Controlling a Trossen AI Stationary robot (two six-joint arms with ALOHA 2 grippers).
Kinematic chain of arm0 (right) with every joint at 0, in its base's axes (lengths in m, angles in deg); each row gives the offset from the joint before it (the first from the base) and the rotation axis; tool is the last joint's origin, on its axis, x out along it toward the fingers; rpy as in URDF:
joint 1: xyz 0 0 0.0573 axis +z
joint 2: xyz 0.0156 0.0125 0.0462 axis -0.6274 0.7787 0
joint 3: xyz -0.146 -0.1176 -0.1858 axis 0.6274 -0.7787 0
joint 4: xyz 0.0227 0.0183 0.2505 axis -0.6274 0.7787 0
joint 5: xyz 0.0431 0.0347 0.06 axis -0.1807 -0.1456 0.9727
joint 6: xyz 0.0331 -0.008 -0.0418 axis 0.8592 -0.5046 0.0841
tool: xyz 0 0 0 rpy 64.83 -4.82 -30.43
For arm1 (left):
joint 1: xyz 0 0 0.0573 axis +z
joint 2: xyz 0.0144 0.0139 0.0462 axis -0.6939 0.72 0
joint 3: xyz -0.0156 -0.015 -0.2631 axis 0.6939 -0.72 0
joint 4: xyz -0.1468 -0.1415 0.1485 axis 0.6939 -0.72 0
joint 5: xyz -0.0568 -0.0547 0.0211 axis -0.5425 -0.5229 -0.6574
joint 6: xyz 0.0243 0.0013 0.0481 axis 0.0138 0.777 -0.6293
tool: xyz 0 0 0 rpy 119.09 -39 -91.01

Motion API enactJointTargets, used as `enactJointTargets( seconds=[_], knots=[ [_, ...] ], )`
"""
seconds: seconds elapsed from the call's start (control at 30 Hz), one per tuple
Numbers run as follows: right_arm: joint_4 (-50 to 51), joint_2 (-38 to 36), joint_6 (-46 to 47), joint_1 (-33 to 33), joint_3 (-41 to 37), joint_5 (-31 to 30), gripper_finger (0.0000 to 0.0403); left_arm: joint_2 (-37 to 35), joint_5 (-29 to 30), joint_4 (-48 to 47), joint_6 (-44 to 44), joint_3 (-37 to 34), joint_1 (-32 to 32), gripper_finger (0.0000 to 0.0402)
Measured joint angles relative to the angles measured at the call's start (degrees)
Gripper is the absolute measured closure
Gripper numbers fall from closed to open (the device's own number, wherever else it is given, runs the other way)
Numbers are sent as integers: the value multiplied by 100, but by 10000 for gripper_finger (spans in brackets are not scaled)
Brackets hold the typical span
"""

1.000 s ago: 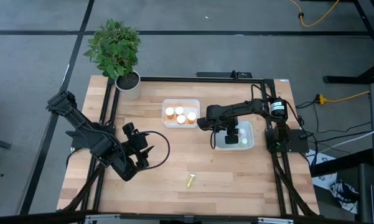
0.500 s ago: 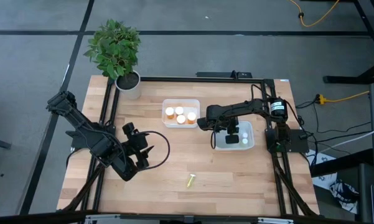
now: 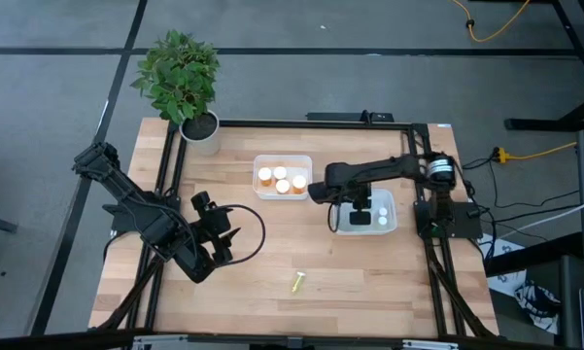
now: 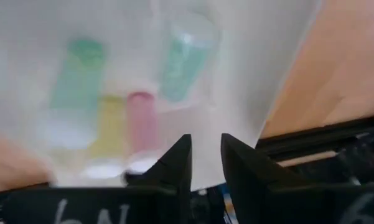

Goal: Pick and place medicine bottles into bin by pill shape (circle, oval)
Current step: Put the small blue pill bottle into the bottom white bin

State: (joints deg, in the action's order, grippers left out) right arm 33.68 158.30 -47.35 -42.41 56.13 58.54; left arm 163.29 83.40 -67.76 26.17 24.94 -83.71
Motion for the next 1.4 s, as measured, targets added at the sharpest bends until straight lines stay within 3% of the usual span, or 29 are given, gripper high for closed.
enactJointTargets(
  seconds=[0.23,0.4,0.6,1.0,1.27,1.4],
  knots=[
    [15,-1203,968,379,95,138,316,0,0,0,0,0,-1,159],
    [-9,-2255,2308,978,91,-352,316,0,-15,-2,-7,0,-2,159],
    [-470,-3159,3149,1767,91,-808,316,0,8,4,-316,0,21,159],
    [-567,-3232,4191,2070,47,-1117,315,0,25,61,176,0,412,159],
    [-593,-3364,5050,2331,-1064,-322,315,0,-261,52,25,0,1050,159],
    [-1077,-3559,5166,2573,-1545,-427,315,0,-320,82,-177,0,1303,159]
  ],
)
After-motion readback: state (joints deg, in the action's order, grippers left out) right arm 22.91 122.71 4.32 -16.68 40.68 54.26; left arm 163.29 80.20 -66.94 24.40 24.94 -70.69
